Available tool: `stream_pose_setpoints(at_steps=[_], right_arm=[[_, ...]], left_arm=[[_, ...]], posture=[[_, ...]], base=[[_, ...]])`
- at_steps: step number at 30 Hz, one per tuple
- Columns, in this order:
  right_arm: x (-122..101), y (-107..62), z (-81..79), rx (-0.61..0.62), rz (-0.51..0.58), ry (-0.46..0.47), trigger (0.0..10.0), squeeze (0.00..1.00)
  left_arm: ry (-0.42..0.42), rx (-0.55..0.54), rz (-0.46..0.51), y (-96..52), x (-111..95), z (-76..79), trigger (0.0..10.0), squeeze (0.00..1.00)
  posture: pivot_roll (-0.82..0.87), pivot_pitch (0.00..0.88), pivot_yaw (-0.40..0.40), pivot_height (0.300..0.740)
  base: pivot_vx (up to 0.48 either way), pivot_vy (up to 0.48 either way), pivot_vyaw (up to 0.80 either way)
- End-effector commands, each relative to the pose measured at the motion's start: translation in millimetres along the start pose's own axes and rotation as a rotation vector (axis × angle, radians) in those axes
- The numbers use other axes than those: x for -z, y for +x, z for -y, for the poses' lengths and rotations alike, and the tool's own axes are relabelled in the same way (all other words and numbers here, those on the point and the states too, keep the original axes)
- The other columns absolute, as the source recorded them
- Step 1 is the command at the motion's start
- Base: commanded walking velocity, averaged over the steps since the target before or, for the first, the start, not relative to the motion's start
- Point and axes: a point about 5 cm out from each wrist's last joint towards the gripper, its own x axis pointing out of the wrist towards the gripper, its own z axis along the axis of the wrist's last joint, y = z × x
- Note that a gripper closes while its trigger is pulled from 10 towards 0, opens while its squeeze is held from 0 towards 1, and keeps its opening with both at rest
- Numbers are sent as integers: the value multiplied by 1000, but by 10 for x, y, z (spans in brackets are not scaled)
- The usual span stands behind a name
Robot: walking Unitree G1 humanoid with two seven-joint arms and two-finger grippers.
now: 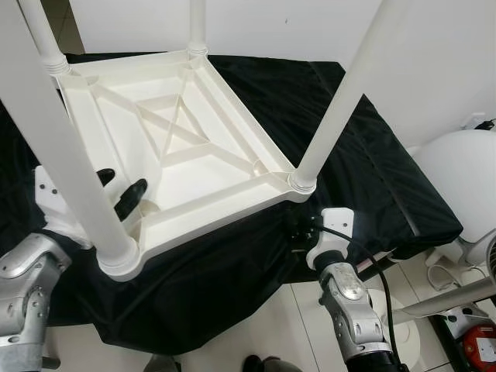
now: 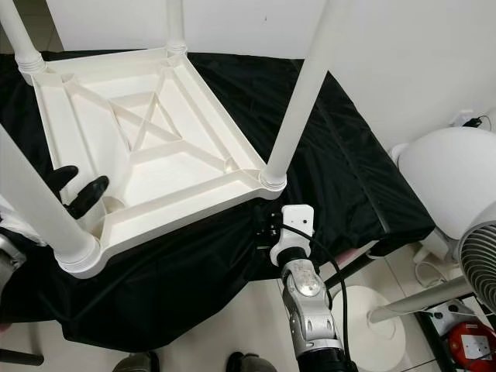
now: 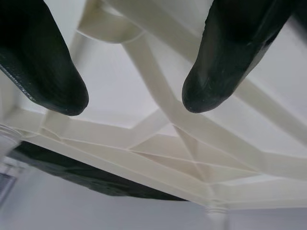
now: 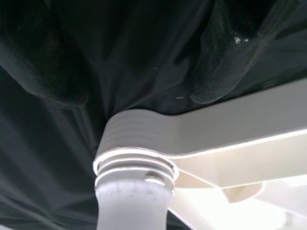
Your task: Building children table
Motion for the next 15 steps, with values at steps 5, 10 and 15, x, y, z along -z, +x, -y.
stream_pose_setpoints(at_steps=[5, 10, 15], right_arm=[[70, 7, 44, 64, -41, -4, 10000, 0], [57, 50, 15, 77, -32, -5, 10000, 0], [14, 115, 19, 112, -12, 20, 10000, 0]], left_arm=[[-83, 231, 3, 87, 79, 500, 10000, 0], [-142, 223, 25, 133, 91, 691, 10000, 0], [-180, 194, 51, 213, 86, 859, 10000, 0]], posture=[[89, 156, -69, 740], [98, 147, -63, 740], [98, 138, -64, 740]], base=[[0, 0, 0], [0, 0, 0], [0, 0, 0]])
